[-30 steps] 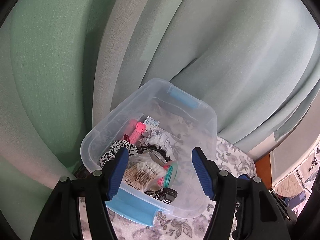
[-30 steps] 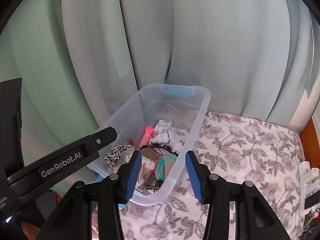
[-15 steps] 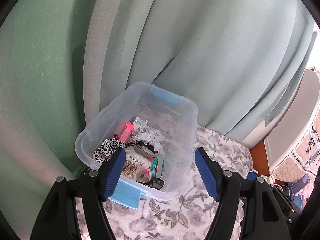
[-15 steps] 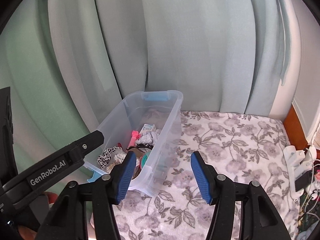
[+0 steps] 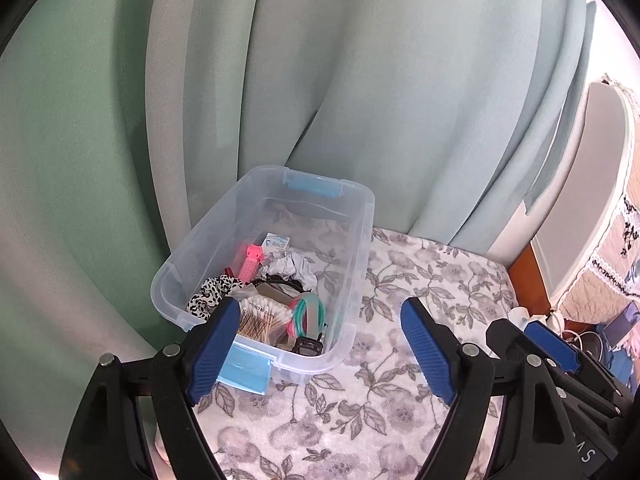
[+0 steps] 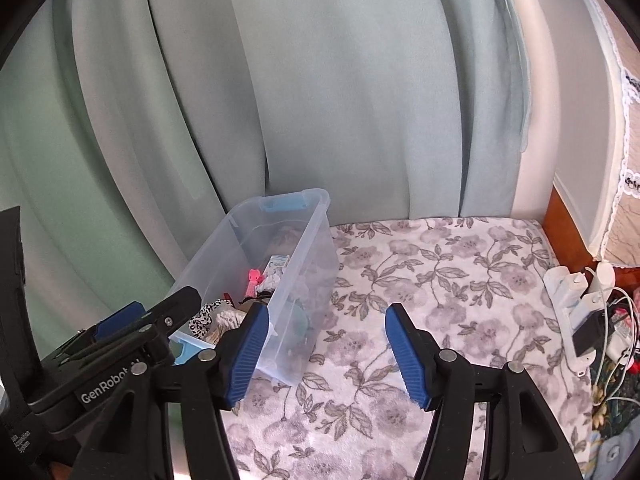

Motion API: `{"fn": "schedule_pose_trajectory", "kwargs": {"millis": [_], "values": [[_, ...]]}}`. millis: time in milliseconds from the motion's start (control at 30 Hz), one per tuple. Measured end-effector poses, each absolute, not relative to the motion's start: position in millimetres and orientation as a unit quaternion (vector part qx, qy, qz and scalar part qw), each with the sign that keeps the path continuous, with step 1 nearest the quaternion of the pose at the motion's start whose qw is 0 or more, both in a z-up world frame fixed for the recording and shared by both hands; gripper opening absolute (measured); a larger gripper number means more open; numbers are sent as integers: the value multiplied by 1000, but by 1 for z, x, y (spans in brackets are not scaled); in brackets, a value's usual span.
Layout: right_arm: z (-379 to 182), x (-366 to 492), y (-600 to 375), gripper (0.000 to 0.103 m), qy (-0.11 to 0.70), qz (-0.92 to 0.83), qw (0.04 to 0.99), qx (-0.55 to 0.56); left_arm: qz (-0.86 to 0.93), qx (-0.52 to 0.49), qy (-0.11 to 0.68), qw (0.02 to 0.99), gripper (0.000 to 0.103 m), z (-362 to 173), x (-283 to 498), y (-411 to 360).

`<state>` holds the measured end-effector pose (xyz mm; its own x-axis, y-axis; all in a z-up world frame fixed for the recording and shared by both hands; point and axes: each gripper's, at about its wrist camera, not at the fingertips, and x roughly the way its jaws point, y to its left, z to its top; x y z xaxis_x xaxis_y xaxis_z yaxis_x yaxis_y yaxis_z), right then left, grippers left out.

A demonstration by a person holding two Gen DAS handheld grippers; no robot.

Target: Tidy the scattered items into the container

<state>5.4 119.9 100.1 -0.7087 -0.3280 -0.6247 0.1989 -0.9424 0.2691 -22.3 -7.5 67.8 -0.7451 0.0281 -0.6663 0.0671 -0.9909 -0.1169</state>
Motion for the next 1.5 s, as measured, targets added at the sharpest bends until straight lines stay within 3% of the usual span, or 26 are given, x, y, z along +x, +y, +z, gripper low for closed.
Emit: {"fn": "schedule_pose_trajectory", "kwargs": {"millis": [500,567,633,1500], "values": [[106,25,154,89,-107,-921,123,353,-935,352,36,7,94,78,-5,10],[109,27,156,94,-108,-922,121,350,-934,355,38,11,103,77,-3,10],[111,29,158,99,-107,-924,119,346,-935,353,37,11,103,77,0,11],[125,43,154,103,-77,-930,85,350,-923,382,23,26,103,79,8,7]]}}
